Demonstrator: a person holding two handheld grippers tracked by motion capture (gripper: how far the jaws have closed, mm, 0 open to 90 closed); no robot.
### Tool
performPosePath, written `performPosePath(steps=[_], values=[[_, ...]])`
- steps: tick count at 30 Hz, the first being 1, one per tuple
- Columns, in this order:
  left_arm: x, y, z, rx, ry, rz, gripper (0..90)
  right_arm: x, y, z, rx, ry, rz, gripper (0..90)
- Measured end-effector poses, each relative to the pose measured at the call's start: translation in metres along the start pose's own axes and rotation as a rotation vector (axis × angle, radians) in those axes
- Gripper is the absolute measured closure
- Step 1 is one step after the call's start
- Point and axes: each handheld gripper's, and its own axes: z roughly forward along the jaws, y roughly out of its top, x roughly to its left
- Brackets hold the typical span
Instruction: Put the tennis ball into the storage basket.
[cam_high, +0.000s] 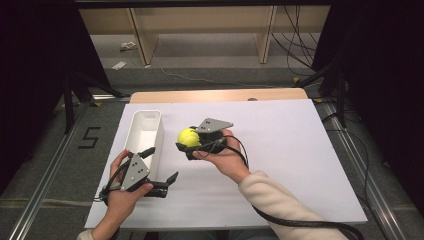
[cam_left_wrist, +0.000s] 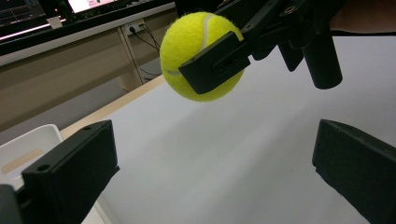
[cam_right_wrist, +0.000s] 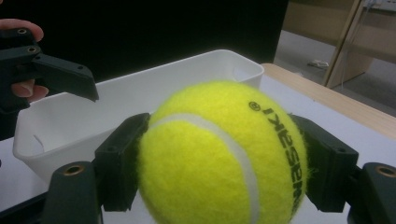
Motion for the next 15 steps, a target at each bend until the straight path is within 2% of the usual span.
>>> performPosePath(steps=[15], values=[[0.0001,0.0,0.0001,-0.002,-0.001,-0.004,0.0,0.0002,0.0028,0.0029,-0.003,0.0,0.005,26.8]])
